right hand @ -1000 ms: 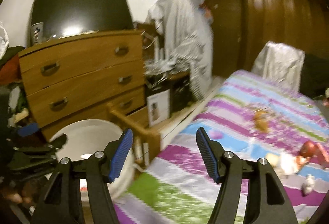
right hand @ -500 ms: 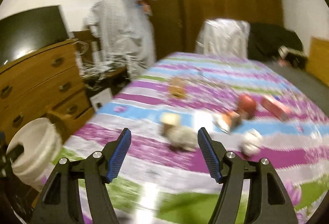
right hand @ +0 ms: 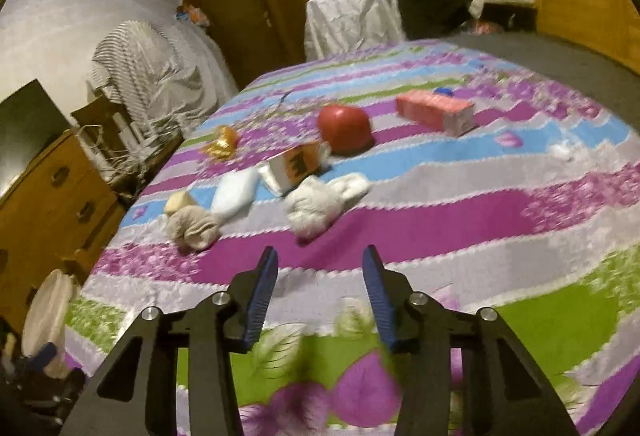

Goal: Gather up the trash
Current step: 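Move both open tools back over the bedspread toward the remaining items, then grasp the orange-and-white carton with the right tool while the left tool grasps the white knotted bag, then carry the carton and white bag over the bucket with both tools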

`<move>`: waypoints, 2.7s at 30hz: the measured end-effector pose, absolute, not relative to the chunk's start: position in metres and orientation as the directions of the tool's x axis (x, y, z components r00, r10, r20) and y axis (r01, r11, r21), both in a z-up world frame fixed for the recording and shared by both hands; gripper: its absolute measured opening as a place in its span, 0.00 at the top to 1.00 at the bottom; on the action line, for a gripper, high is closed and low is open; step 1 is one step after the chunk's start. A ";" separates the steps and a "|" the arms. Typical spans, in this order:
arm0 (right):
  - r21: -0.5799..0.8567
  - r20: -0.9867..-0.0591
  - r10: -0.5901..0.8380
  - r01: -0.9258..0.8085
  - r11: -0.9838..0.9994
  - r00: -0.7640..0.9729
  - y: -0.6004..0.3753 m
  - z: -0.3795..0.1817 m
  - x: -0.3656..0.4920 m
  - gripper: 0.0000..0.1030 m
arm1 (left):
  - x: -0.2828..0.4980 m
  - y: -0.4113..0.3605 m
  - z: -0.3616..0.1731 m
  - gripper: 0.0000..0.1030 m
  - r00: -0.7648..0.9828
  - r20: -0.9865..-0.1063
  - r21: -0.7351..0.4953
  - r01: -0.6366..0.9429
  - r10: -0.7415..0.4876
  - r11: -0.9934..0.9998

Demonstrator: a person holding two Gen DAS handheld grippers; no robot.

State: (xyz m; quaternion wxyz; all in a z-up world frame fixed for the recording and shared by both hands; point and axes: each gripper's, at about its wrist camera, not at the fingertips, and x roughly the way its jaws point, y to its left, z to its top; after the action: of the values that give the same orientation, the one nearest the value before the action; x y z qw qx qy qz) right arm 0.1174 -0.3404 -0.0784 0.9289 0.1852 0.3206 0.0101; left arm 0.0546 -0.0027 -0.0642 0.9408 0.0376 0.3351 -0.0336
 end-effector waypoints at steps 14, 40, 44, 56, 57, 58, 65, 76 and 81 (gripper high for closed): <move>0.330 -0.727 0.025 0.317 0.889 0.686 -0.297 -0.090 0.294 0.55 | 0.079 0.028 -0.066 0.06 0.787 -0.616 0.037 -0.023 0.041 0.999; 0.531 -0.371 0.189 0.040 0.847 0.909 -0.358 0.022 0.122 0.93 | 0.063 0.021 -0.059 0.06 0.784 -0.621 0.018 -0.017 0.024 1.000; 0.525 -0.414 0.160 0.091 0.846 0.896 -0.378 0.003 0.073 0.93 | 0.057 0.010 -0.056 0.06 0.780 -0.626 0.017 0.002 0.009 1.000; 0.591 -0.548 0.250 0.158 0.791 0.798 -0.382 -0.095 0.006 0.93 | 0.048 -0.026 -0.057 0.06 0.766 -0.643 0.072 0.054 0.005 0.996; 0.590 -0.548 0.259 0.148 0.794 0.796 -0.378 -0.097 0.005 0.93 | 0.050 -0.027 -0.057 0.06 0.763 -0.647 0.073 0.050 0.009 0.996; 0.586 -0.548 0.262 0.141 0.798 0.794 -0.376 -0.098 0.005 0.93 | 0.052 -0.026 -0.057 0.06 0.759 -0.651 0.069 0.042 0.013 0.997; 0.587 -0.537 0.306 0.088 0.805 0.786 -0.361 -0.101 0.014 0.93 | 0.065 -0.035 -0.055 0.06 0.757 -0.653 0.054 0.056 -0.007 0.997; 0.551 -0.563 0.337 0.038 0.834 0.754 -0.338 -0.102 0.026 0.93 | 0.097 -0.052 -0.091 0.57 0.693 -0.718 0.058 0.161 -0.072 0.985; 0.514 -0.573 0.345 -0.001 0.858 0.744 -0.321 -0.093 0.026 0.93 | 0.084 -0.036 -0.071 0.76 0.713 -0.691 -0.020 0.144 -0.118 0.989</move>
State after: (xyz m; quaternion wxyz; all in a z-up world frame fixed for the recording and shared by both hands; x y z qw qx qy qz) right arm 0.0265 -0.3209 -0.0928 0.9000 0.2490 0.3447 0.0961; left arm 0.0840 -0.0364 -0.0713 0.9253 0.0177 0.3722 -0.0708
